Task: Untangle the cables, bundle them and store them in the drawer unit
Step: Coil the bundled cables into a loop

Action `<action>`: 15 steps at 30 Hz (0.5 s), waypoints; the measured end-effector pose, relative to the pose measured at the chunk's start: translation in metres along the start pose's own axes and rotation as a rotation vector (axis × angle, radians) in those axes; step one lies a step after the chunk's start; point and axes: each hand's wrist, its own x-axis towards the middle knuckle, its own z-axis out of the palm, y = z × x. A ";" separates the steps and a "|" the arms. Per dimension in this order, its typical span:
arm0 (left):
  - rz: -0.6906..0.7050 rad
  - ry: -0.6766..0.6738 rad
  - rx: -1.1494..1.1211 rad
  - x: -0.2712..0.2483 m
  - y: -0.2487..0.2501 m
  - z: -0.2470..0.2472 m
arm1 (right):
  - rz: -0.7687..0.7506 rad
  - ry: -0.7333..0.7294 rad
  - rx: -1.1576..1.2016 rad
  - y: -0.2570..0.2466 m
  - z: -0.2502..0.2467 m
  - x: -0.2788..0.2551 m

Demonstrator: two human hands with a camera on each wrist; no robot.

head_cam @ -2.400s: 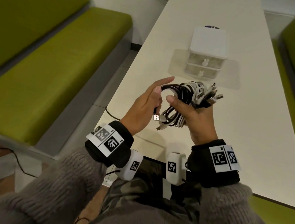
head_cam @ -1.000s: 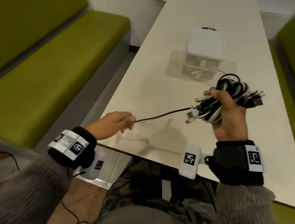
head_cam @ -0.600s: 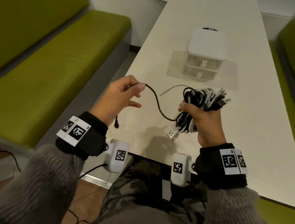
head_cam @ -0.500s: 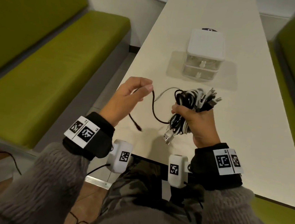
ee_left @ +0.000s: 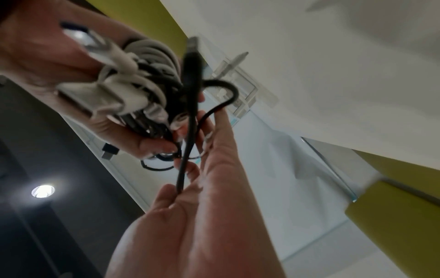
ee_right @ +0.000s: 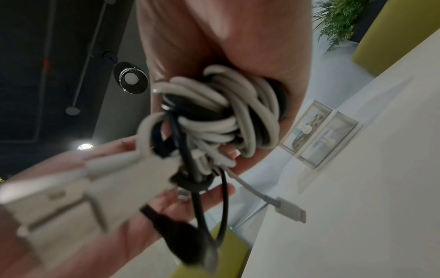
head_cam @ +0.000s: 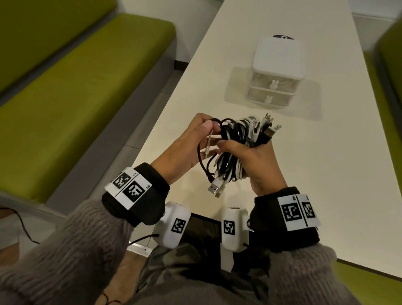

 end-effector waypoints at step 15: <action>-0.051 -0.018 0.128 0.007 -0.009 0.009 | 0.184 0.101 0.059 0.031 0.016 0.012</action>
